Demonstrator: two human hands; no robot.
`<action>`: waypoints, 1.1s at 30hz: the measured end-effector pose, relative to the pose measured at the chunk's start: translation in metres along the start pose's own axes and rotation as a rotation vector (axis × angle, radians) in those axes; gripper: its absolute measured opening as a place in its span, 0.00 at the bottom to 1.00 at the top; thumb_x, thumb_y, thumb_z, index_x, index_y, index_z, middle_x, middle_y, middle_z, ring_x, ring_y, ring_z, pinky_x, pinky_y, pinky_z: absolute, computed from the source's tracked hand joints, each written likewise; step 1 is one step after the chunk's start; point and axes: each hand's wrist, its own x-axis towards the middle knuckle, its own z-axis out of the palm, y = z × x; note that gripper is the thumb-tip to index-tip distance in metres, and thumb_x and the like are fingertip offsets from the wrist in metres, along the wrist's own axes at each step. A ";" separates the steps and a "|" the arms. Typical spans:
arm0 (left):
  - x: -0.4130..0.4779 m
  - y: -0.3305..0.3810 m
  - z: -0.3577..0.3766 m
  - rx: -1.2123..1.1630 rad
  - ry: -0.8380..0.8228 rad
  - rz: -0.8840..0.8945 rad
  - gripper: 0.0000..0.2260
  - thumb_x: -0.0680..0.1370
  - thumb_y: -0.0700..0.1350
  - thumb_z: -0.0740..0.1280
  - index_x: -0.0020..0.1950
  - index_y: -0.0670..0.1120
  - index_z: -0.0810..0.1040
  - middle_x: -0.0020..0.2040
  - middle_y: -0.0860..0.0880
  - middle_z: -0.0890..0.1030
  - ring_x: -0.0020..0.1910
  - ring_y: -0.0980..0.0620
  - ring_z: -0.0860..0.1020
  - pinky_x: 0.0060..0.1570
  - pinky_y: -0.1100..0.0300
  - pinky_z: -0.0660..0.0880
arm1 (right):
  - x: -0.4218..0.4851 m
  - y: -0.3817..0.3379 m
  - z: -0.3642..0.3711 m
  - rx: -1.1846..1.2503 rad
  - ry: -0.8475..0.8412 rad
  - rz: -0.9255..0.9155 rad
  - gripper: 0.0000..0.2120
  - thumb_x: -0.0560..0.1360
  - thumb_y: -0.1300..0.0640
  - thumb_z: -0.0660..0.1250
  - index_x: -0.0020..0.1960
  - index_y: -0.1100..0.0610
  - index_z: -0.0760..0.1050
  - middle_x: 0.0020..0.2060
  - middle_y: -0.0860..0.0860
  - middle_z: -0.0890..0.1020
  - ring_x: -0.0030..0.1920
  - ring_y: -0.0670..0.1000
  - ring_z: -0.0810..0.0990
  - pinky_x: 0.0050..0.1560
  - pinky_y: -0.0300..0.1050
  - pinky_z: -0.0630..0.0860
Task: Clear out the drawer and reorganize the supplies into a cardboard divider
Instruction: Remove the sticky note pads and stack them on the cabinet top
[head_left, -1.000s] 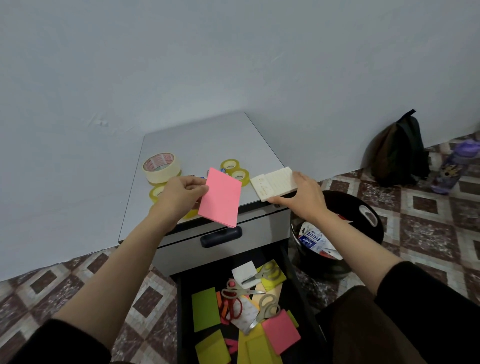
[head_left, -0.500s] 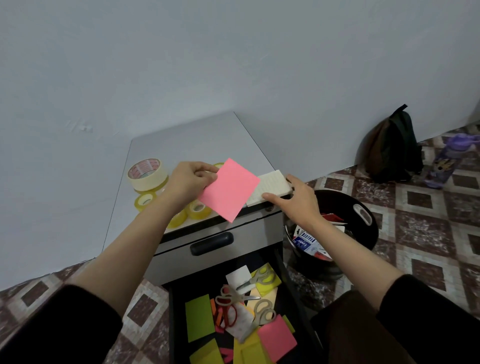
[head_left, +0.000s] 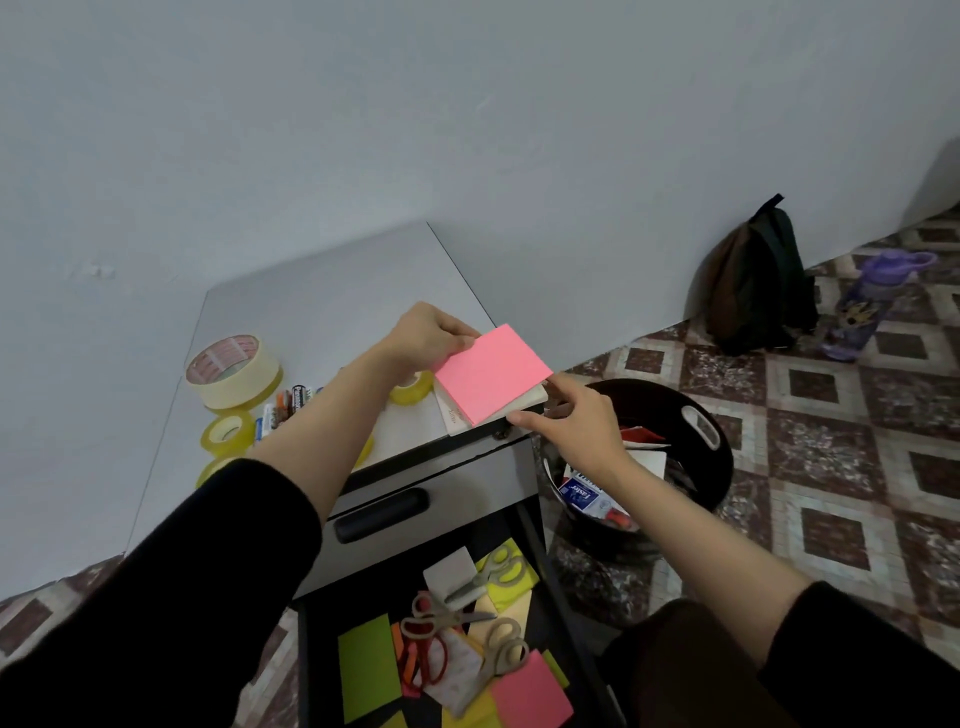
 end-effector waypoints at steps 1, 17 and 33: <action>0.002 0.000 0.000 0.018 -0.011 0.003 0.09 0.77 0.36 0.64 0.55 0.41 0.81 0.48 0.44 0.82 0.41 0.52 0.77 0.44 0.62 0.73 | 0.000 0.001 0.000 0.042 0.012 0.024 0.36 0.64 0.48 0.77 0.69 0.53 0.69 0.55 0.49 0.81 0.51 0.50 0.79 0.56 0.49 0.76; -0.006 0.008 0.010 0.525 -0.230 0.095 0.36 0.68 0.56 0.74 0.71 0.44 0.66 0.66 0.50 0.73 0.63 0.51 0.72 0.59 0.63 0.65 | -0.004 -0.003 0.001 0.035 0.120 -0.058 0.29 0.61 0.49 0.79 0.61 0.52 0.78 0.39 0.45 0.80 0.37 0.41 0.75 0.48 0.42 0.77; -0.014 -0.010 0.018 0.547 -0.206 0.285 0.42 0.67 0.47 0.77 0.74 0.49 0.57 0.68 0.46 0.70 0.64 0.47 0.68 0.51 0.64 0.61 | 0.007 0.002 -0.003 0.085 0.009 -0.067 0.27 0.65 0.56 0.77 0.63 0.54 0.76 0.51 0.50 0.83 0.44 0.39 0.76 0.51 0.38 0.73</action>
